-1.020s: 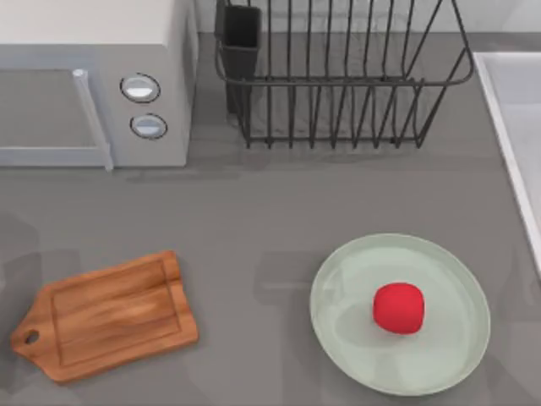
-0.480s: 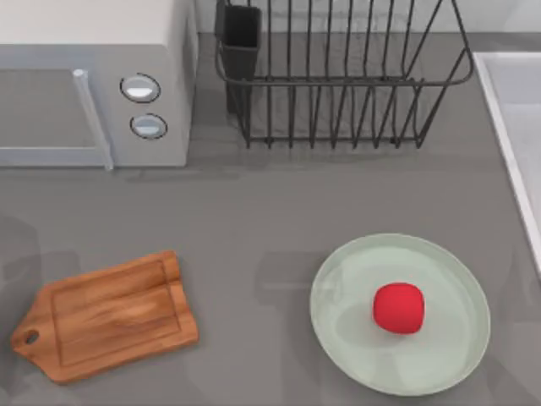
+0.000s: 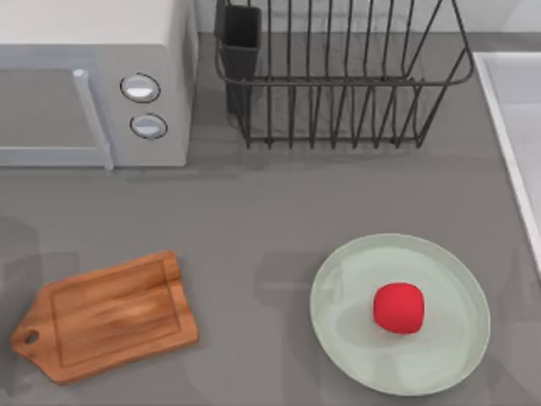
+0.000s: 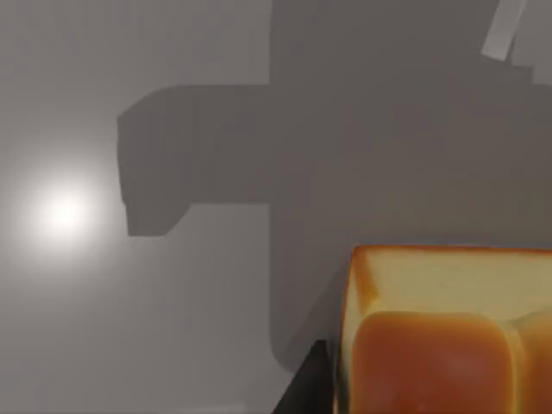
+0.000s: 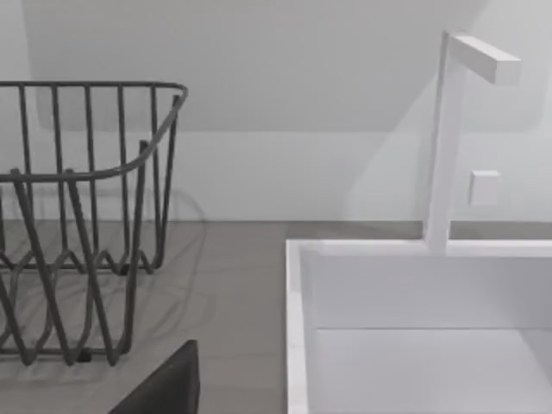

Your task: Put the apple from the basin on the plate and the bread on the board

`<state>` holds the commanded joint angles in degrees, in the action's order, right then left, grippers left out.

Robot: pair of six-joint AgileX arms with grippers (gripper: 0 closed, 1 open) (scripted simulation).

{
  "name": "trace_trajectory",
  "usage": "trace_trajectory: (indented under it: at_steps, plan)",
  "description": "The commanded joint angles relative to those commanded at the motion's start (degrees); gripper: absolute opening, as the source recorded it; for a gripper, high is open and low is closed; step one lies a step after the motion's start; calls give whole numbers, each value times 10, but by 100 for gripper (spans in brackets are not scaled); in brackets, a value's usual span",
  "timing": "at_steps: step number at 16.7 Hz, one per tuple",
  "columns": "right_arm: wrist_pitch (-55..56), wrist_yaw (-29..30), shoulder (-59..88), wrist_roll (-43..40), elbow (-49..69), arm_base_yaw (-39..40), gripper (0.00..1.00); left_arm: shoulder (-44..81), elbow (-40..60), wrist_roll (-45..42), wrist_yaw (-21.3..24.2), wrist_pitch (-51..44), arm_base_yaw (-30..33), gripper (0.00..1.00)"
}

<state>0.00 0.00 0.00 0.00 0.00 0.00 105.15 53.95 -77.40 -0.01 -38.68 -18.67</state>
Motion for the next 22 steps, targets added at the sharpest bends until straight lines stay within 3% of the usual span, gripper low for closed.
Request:
trace_trajectory:
  at_steps: [7, 16, 22]
  plan:
    - [0, 0, 0, 0, 0, 0, 100, -27, 21, 9, 4, -48, 2, 0]
    - [0, 0, 0, 0, 0, 0, 100, -104, 144, 13, 4, -251, 4, 0]
    - [0, 0, 0, 0, 0, 0, 100, -107, 148, 13, 3, -257, 3, 0]
